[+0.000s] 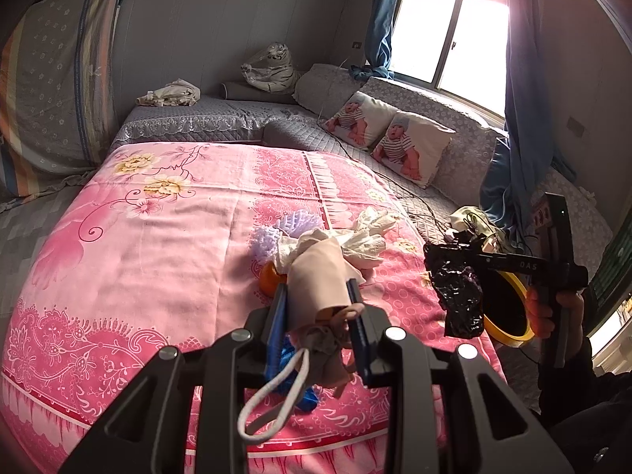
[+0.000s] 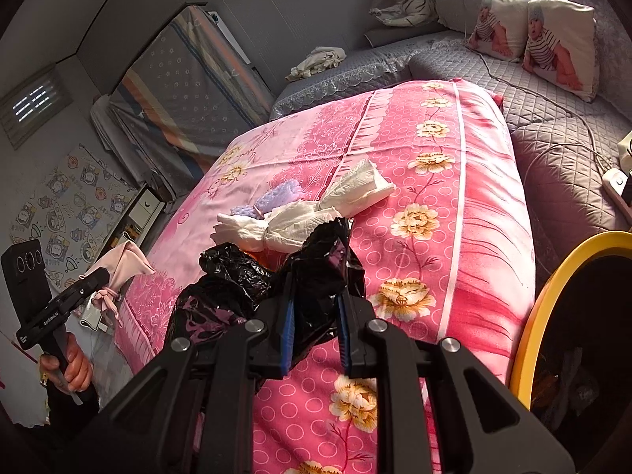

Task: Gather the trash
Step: 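Carry both items over the yellow bin and open both tools to drop them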

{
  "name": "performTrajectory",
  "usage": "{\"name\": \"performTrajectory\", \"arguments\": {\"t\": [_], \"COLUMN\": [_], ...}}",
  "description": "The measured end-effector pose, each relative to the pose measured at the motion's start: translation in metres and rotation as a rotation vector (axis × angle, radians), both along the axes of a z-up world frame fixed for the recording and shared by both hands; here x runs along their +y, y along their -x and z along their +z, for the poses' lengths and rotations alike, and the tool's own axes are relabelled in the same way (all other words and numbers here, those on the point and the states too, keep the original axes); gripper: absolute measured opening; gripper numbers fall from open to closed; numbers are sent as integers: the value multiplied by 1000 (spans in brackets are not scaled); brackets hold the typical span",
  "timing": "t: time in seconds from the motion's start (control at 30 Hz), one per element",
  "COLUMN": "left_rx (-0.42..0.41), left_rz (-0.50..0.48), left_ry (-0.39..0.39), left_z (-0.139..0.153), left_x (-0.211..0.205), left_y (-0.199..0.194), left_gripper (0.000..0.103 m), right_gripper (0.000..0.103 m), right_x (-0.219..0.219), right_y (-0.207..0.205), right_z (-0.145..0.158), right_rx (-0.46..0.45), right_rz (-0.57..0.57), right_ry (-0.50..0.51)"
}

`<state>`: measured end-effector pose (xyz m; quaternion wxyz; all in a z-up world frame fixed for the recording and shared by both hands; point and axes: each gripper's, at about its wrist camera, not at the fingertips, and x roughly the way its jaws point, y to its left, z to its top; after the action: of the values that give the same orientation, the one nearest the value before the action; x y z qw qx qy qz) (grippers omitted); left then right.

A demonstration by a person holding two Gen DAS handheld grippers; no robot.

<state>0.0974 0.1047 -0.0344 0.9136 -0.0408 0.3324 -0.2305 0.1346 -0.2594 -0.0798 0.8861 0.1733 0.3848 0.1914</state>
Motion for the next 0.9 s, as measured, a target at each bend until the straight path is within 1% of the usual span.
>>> {"name": "performTrajectory", "arguments": {"t": [0.2, 0.5, 0.9], "left_rx": [4, 3, -17], "left_rz": [-40, -134, -298], "left_ry": [0, 6, 2], "left_z": [0, 2, 14], "left_x": [-19, -62, -147], "left_y": [-5, -23, -42], "left_gripper": [27, 27, 27], "right_gripper": [17, 17, 17], "right_x": [-24, -68, -139], "right_y": [7, 20, 55], "right_z": [1, 9, 24], "right_rx": [-10, -49, -127], "right_rz": [-56, -187, -413], "right_ry": [-4, 21, 54]}}
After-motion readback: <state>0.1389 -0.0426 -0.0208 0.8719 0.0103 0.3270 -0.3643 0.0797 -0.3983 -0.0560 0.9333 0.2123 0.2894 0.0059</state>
